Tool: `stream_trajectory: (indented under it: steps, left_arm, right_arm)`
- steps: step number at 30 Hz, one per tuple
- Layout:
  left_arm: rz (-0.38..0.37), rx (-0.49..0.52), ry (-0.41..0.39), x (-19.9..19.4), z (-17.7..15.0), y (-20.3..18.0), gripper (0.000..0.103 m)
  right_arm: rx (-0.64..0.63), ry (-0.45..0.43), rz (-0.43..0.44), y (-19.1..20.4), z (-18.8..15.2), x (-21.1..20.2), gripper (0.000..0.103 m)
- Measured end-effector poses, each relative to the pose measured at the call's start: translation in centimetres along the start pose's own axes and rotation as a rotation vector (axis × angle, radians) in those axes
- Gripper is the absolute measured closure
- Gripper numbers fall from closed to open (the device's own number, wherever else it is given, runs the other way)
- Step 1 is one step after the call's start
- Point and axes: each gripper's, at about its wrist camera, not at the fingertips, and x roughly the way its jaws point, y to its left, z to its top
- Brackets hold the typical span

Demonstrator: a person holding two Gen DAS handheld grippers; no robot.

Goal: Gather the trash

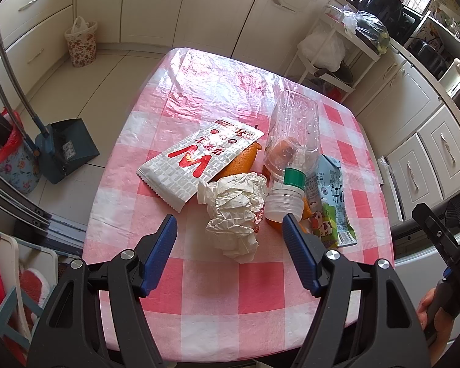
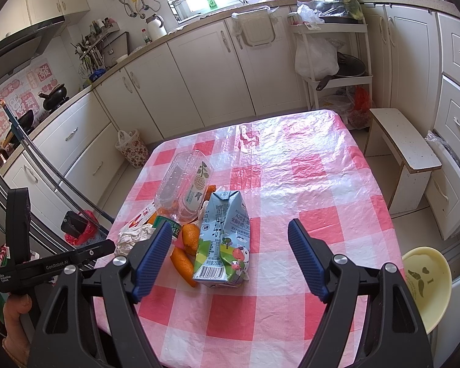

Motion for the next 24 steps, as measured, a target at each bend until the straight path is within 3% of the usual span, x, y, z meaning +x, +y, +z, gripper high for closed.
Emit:
stream_trajectory:
  steps: [24]
  left_arm:
    - [-0.001,0.001,-0.001,0.00,-0.03,-0.01,0.035]
  right_arm:
    - [-0.003,0.001,0.002,0.43,-0.02,0.10,0.028]
